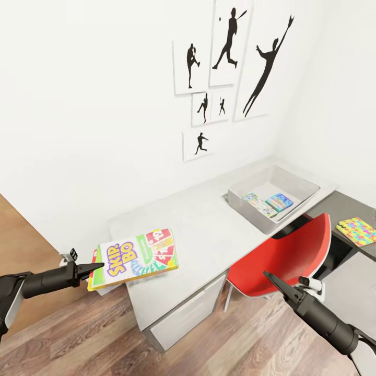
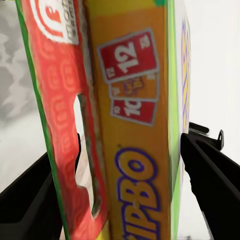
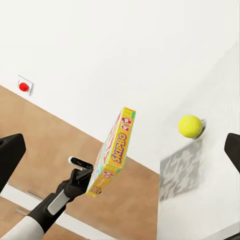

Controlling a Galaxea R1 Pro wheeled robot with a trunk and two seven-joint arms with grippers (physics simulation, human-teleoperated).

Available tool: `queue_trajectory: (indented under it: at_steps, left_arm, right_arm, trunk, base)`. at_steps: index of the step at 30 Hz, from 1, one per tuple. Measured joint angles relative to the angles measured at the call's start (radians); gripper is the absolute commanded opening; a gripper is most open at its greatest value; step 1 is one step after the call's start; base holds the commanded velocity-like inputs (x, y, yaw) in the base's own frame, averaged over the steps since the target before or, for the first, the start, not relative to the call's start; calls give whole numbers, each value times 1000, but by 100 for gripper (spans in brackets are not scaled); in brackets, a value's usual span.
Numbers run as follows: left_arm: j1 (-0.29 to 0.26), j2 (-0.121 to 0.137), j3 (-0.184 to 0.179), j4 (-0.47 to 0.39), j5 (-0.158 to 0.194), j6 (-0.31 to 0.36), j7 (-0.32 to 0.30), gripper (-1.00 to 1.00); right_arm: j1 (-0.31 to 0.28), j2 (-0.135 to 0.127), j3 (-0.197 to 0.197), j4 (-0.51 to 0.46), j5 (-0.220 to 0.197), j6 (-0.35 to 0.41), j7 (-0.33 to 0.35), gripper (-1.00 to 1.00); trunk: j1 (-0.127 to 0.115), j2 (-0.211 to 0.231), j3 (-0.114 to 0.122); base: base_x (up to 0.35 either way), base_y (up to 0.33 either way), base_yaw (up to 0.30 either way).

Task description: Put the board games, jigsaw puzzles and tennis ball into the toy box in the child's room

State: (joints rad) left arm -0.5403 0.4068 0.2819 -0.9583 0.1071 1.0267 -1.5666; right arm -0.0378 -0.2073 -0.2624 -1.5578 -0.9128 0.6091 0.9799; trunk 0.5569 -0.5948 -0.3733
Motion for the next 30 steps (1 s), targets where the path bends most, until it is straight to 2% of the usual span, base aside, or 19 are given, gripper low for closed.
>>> queue_trajectory:
  at_steps: [11,18,24,28,30]
  left_arm:
    - [0,45,1,0,-1,-5,0,-100]
    - [0,52,2,0,-3,-8,0,-100]
    - [0,52,1,0,-4,-12,0,-100]
    - [0,52,2,0,-4,-13,0,-100]
    - [0,52,2,0,-3,-13,0,-100]
  right_arm:
    - [2,3,9,-3,1,-11,6,100]
    - [2,3,11,-4,1,-12,7,100]
    - [2,4,10,-4,1,-12,13,100]
    - [2,4,9,-4,2,-13,41,100]
    - [2,4,8,-4,3,-13,49,100]
  trunk:
    - [-42,77,48]
    - [-69,126,80]
    - [-92,169,108]
    - [-107,196,126]
    - [-107,197,129]
  base:
    - [-16,0,-188]
    - [-178,39,-184]
    - [-30,6,-183]
    - [-4,1,-183]
    - [-1,0,-183]
